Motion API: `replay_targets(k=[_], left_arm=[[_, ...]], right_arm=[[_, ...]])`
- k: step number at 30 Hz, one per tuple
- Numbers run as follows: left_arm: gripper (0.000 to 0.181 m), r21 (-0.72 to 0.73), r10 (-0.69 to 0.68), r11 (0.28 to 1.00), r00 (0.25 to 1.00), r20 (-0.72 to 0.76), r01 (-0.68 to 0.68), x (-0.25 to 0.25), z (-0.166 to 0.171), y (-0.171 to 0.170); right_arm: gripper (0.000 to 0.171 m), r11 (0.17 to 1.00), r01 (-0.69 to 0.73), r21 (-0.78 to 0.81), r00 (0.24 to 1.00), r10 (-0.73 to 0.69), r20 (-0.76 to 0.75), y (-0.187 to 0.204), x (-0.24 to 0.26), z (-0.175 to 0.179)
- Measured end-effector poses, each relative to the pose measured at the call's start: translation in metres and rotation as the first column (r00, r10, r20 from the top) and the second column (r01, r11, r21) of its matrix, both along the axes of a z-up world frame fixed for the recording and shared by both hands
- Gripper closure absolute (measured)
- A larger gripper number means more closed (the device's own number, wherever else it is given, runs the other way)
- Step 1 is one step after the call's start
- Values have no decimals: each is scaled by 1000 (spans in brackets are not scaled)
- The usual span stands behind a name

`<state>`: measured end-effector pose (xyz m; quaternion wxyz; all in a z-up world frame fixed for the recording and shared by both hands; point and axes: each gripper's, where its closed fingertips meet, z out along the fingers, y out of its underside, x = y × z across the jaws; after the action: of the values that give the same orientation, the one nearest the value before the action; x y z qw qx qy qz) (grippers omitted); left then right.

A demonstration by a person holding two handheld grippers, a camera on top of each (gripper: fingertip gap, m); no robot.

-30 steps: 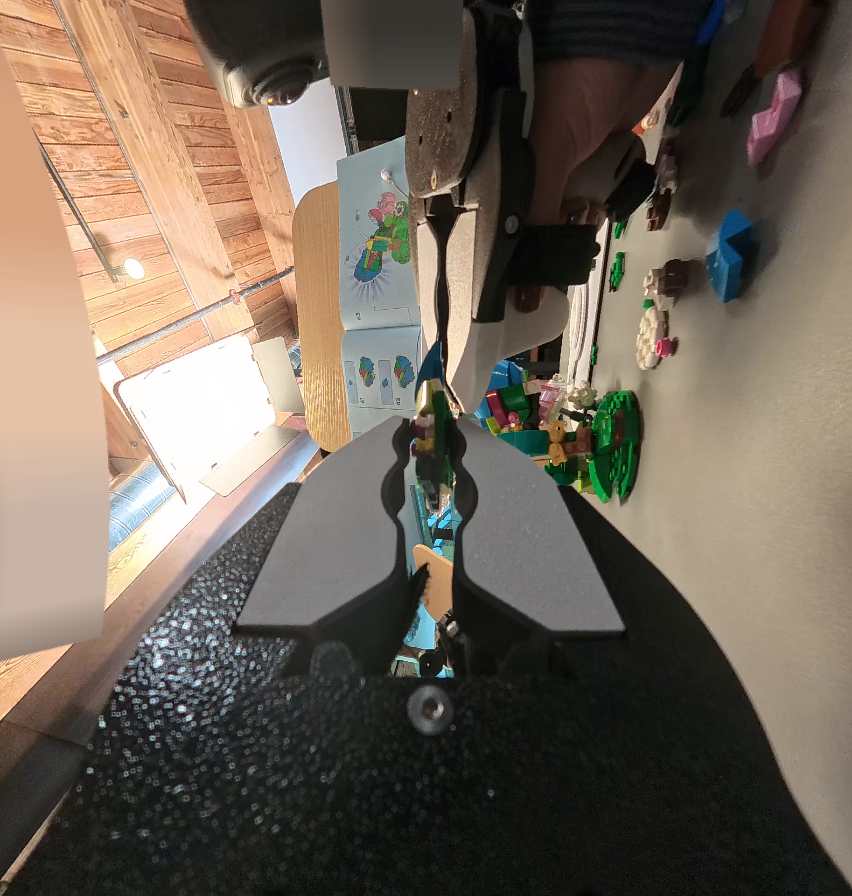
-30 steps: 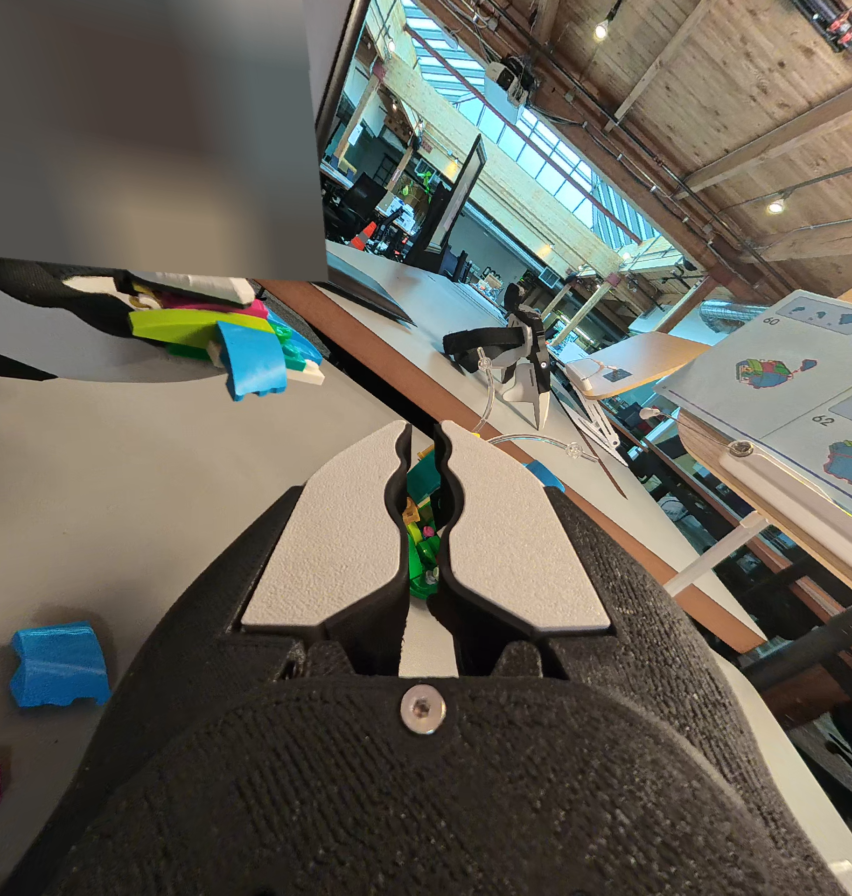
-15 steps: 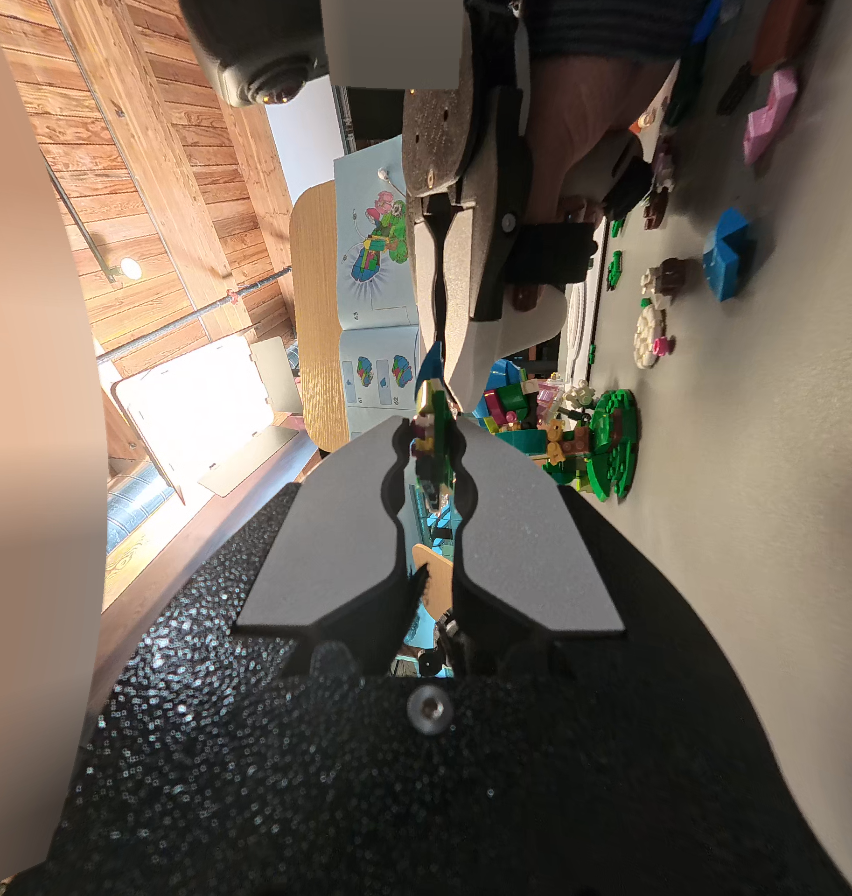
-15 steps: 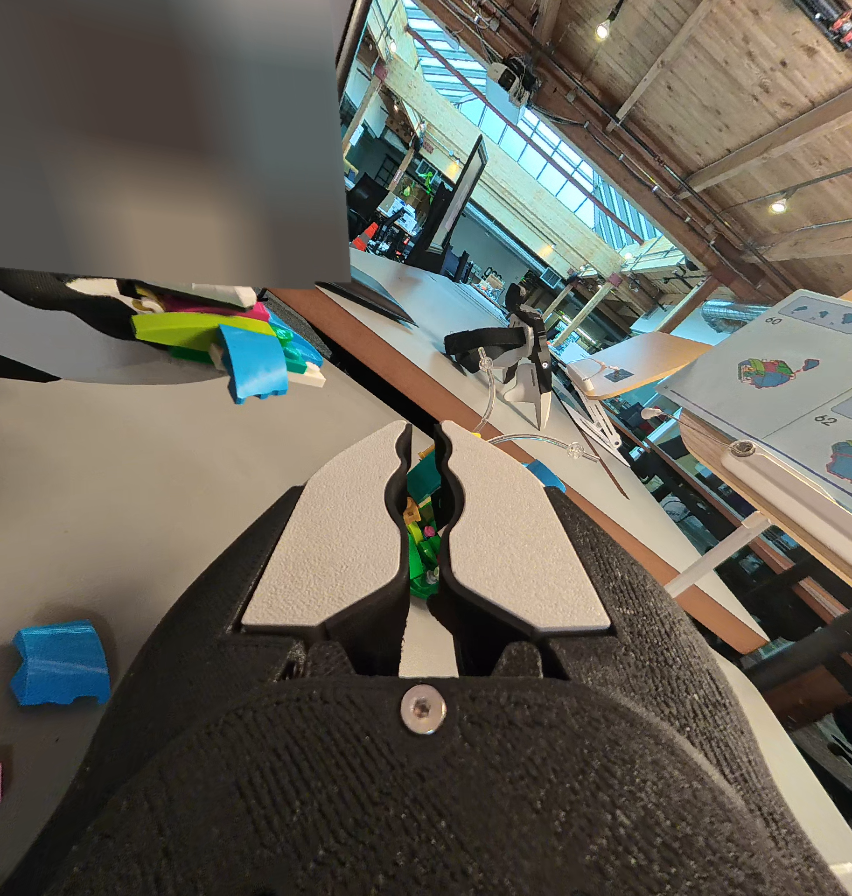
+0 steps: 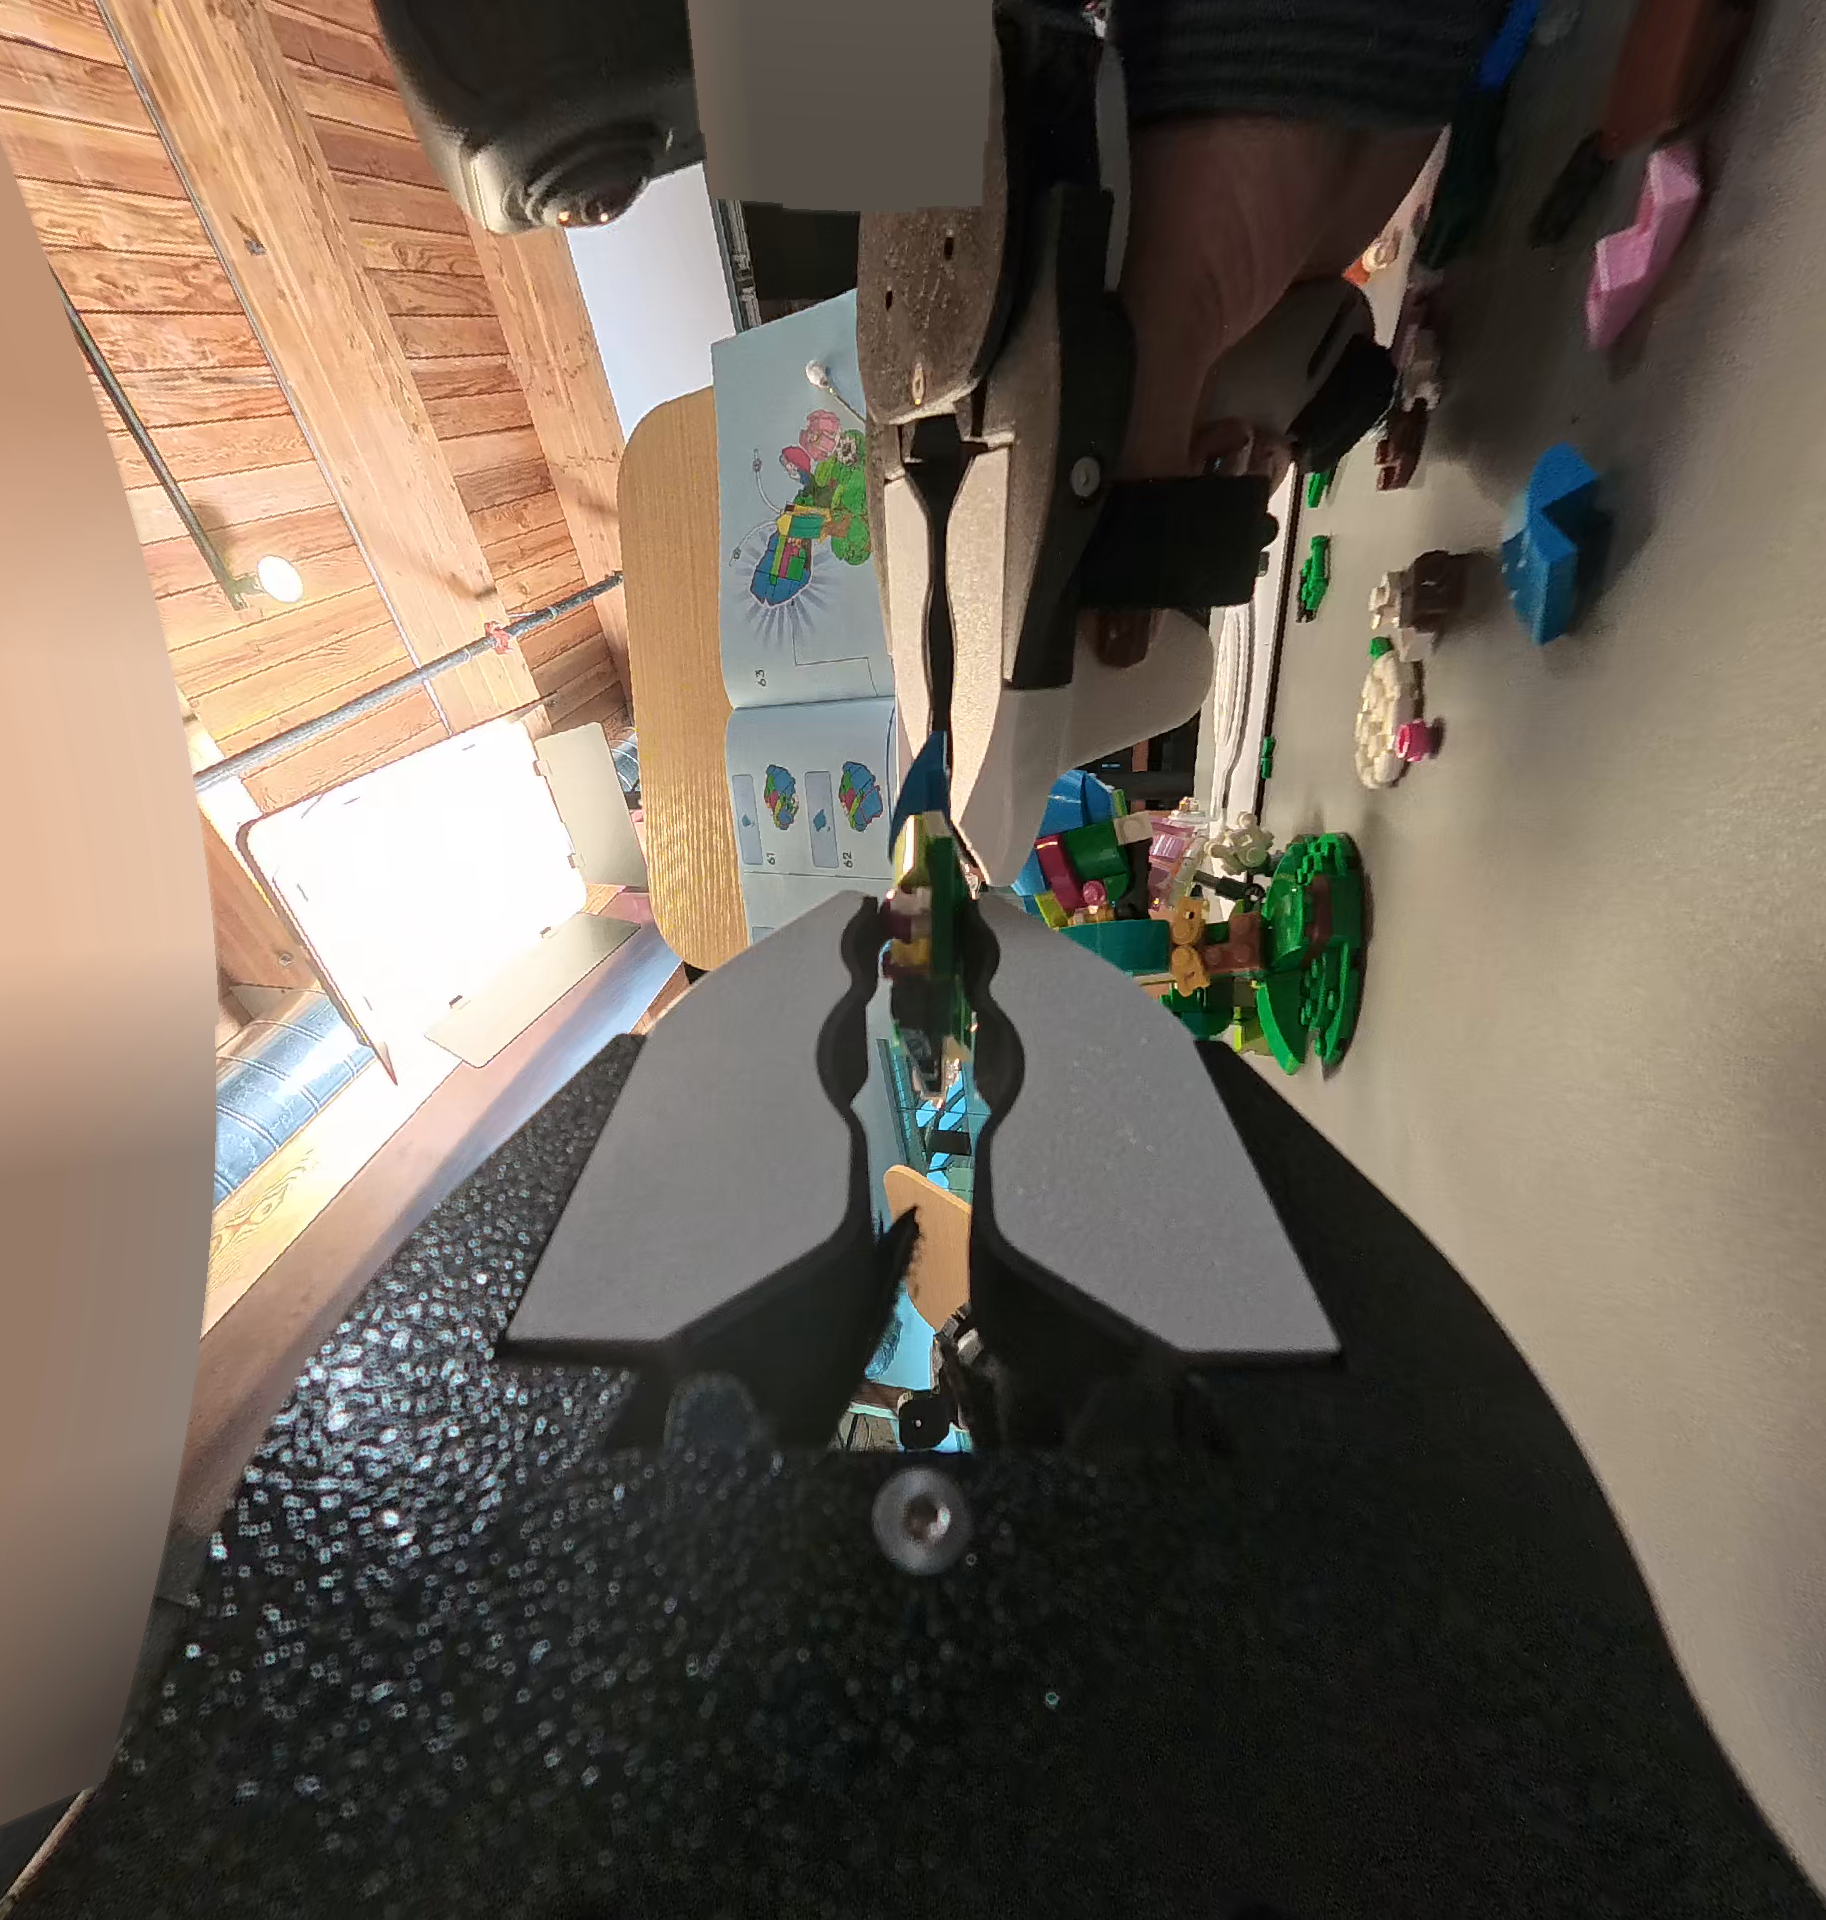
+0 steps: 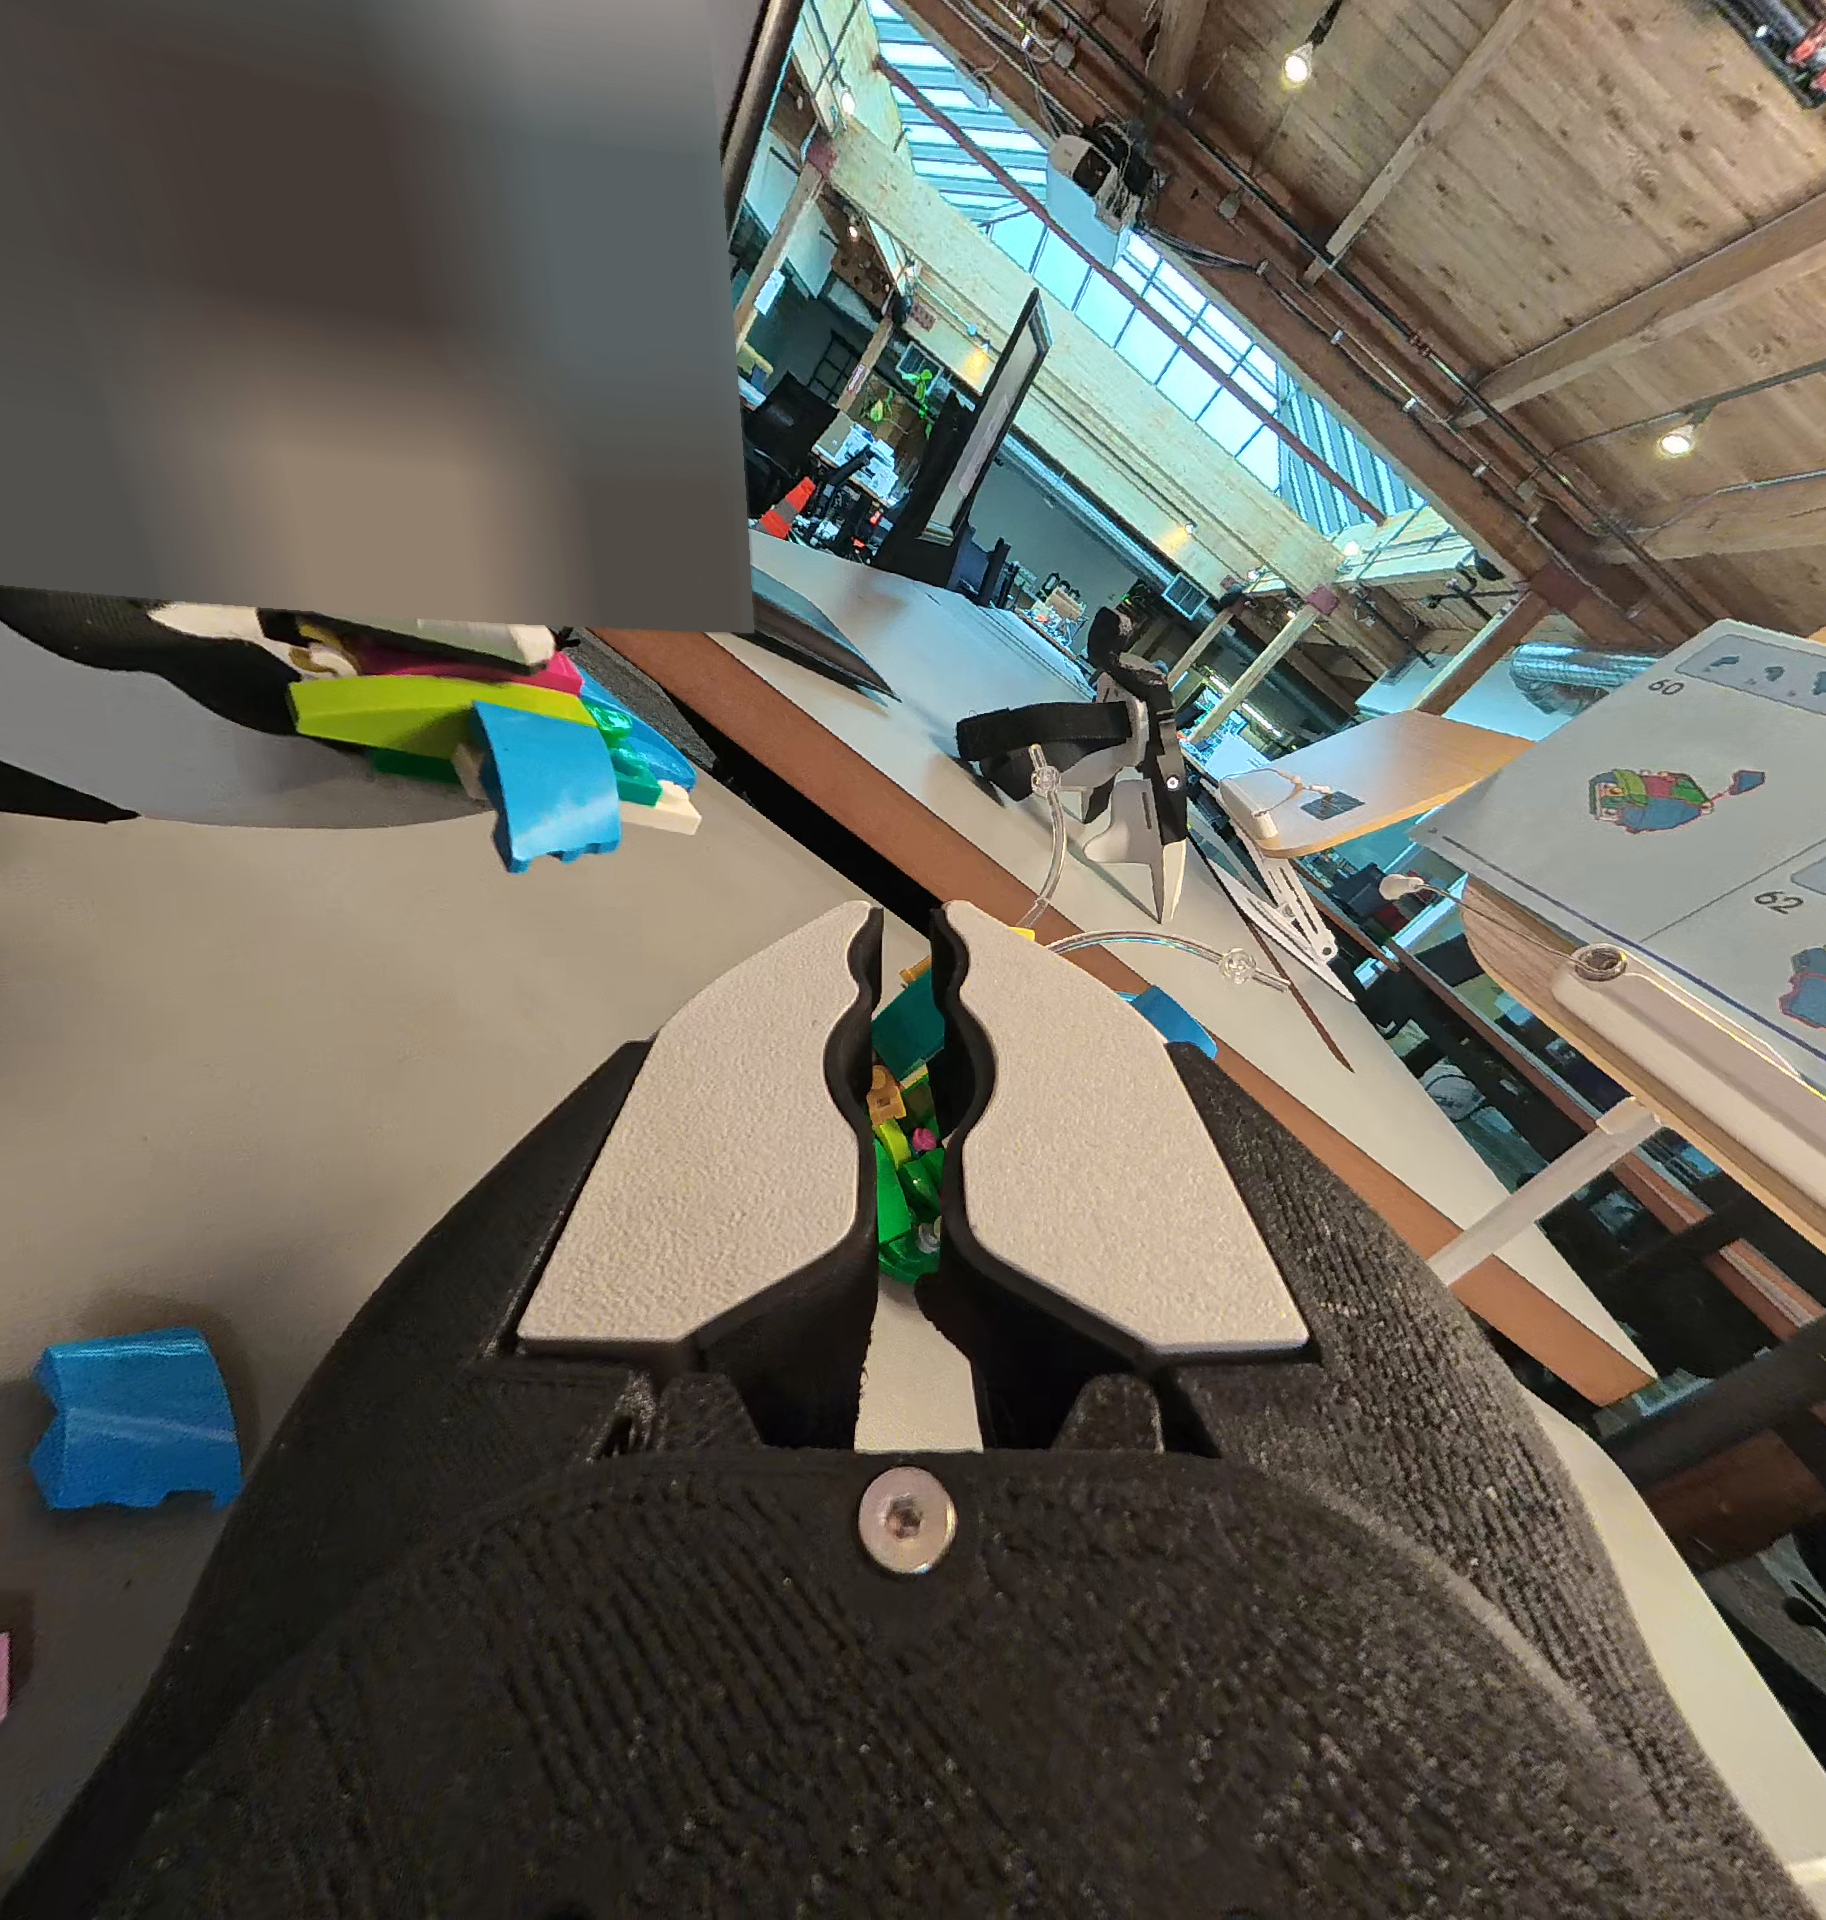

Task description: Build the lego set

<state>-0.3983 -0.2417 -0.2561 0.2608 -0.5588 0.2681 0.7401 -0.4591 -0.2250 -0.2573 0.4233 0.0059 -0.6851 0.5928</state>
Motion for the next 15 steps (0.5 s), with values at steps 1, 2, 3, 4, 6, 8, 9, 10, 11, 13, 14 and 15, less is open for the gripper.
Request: replay_targets(k=[1,2,3,4,6,8,9,10,11,13,14,15], left_arm=[[167,0,0,1000,1000,0,0,0,0,0],[167,0,0,1000,1000,0,0,0,0,0],[167,0,0,1000,1000,0,0,0,0,0],[167,-1,0,1000,1000,-1,0,0,0,0],[167,0,0,1000,1000,-1,0,0,0,0],[167,-1,1,1000,1000,-2,-1,0,0,0],[167,0,1,1000,1000,-2,-1,0,0,0],[167,0,1,1000,1000,-2,-1,0,0,0],[167,0,1,1000,1000,-2,-1,0,0,0],[167,0,1,1000,1000,-2,-1,0,0,0],[167,0,1,1000,1000,-2,-1,0,0,0],[167,0,1,1000,1000,-2,-1,0,0,0]], right_arm=[[165,1000,0,0,1000,0,0,0,0,0],[165,1000,0,1,1000,0,0,0,0,0],[165,1000,0,1,1000,0,0,0,0,0],[165,1000,-1,1,1000,1,0,0,0,0],[165,1000,-1,1,1000,1,1,0,0,0],[165,1000,-2,1,1000,2,0,0,0,0],[165,1000,-2,1,1000,2,1,0,0,0],[164,1000,-2,1,1000,2,1,0,0,0],[164,1000,-2,1,1000,2,0,0,0,0],[164,1000,-2,2,1000,2,1,0,0,0],[164,1000,-2,2,1000,2,0,-1,0,0],[164,1000,-3,3,1000,3,0,-1,0,0]])
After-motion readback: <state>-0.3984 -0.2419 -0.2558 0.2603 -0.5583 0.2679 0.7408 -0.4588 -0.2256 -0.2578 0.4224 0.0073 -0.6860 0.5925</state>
